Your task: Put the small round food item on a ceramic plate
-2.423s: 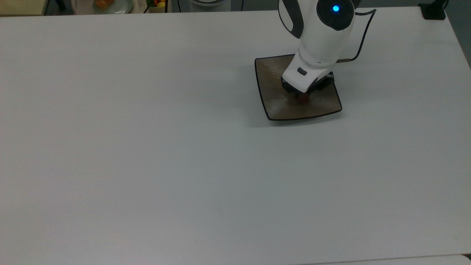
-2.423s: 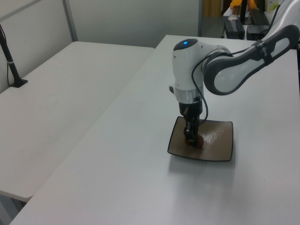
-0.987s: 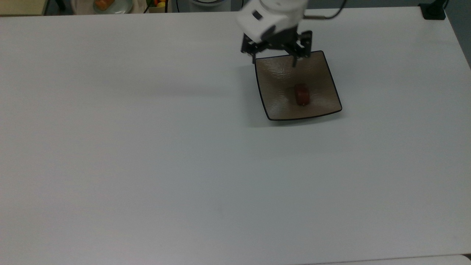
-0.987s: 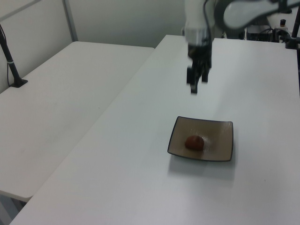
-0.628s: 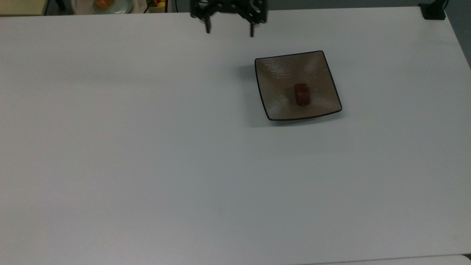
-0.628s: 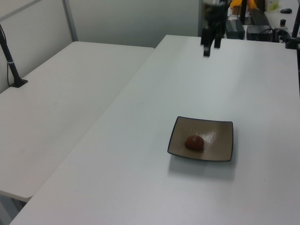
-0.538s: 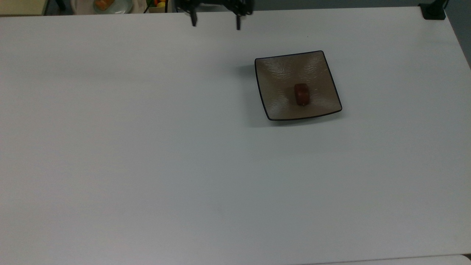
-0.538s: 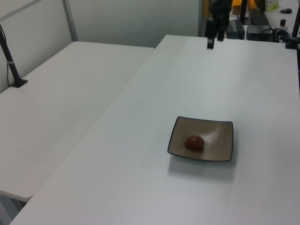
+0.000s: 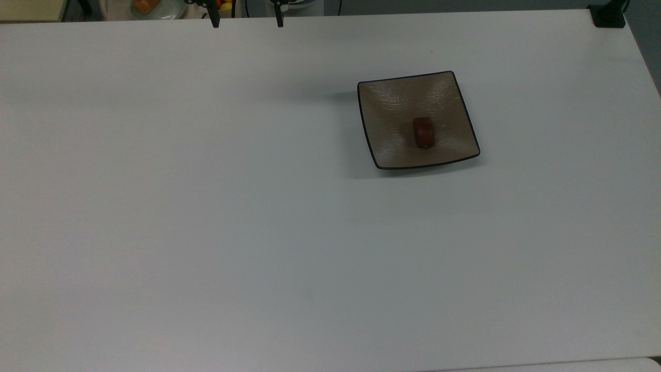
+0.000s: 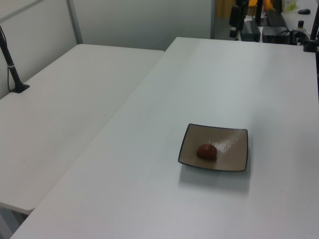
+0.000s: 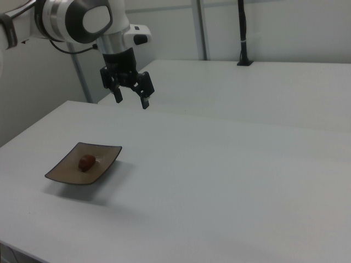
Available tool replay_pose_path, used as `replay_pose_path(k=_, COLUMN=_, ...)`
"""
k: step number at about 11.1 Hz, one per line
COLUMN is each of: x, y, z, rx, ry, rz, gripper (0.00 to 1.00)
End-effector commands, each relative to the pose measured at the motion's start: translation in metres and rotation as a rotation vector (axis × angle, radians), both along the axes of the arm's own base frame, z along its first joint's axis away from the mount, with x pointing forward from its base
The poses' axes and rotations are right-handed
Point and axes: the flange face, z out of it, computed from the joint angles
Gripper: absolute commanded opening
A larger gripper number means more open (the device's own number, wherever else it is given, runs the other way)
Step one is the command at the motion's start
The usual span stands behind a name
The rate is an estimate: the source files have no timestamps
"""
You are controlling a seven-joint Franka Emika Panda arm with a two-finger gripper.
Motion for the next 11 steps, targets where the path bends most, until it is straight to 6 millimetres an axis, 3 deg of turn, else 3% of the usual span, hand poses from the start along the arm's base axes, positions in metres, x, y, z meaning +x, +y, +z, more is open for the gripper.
replay_pose_path(k=1, x=-0.005, y=0.006, z=-0.002, rx=-0.007, ry=-0.008, rz=0.198, gripper=1.0)
replay_pose_path(k=5, x=-0.004, y=0.019, z=-0.001, rx=-0.007, ry=-0.047, rz=0.222, gripper=1.0)
replay_pose_path(k=7, x=-0.016, y=0.011, z=0.011, rx=0.022, ry=-0.055, rz=0.175, gripper=1.0)
replay_pose_path(k=11, x=-0.015, y=0.013, z=0.009, rx=0.058, ry=-0.042, rz=0.063, gripper=1.0)
